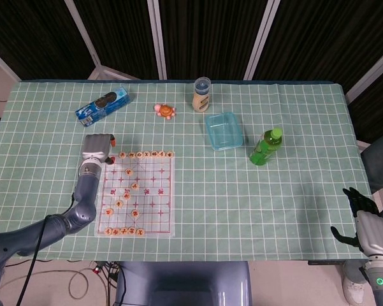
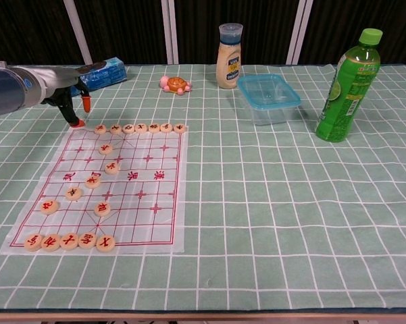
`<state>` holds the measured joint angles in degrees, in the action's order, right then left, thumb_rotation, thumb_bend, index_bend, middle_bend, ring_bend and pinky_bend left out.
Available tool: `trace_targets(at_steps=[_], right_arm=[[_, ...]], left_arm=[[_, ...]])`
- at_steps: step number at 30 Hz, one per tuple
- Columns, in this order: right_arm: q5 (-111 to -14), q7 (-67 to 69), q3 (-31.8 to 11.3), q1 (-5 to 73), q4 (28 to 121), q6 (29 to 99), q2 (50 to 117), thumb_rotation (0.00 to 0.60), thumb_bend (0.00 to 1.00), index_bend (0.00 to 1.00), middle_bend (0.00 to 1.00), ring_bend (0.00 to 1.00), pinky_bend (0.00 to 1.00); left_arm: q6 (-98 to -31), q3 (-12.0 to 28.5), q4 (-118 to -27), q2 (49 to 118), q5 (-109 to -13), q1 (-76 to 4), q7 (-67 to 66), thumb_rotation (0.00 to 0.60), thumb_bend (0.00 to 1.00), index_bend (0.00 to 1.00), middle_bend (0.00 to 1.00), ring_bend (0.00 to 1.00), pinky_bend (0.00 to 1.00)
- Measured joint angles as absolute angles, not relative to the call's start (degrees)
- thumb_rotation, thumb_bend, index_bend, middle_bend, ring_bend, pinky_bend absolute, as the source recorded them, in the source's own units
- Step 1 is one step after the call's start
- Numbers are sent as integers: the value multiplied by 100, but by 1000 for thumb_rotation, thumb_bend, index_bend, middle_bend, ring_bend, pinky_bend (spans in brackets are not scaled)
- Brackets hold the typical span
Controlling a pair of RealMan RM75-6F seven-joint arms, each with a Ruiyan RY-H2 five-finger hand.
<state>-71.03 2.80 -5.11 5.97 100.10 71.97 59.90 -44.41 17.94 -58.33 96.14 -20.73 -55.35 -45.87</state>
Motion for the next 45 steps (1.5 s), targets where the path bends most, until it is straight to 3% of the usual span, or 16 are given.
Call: trace_targets(at_steps=[30, 45], right_arm=[[-6967, 423, -515, 621, 10076, 7061, 5919, 600, 329, 0, 0, 0, 0], [-6934, 452, -523, 628, 10088, 7049, 5919, 600, 329, 0, 0, 0, 0]], left_arm=[[-4016, 1542, -4843, 10226, -2140, -5898, -4496, 600, 271, 444, 1000, 946, 956], [-3864, 1488, -4559, 10391, -2198, -5920, -4411, 600, 321, 486, 1000, 946, 956]])
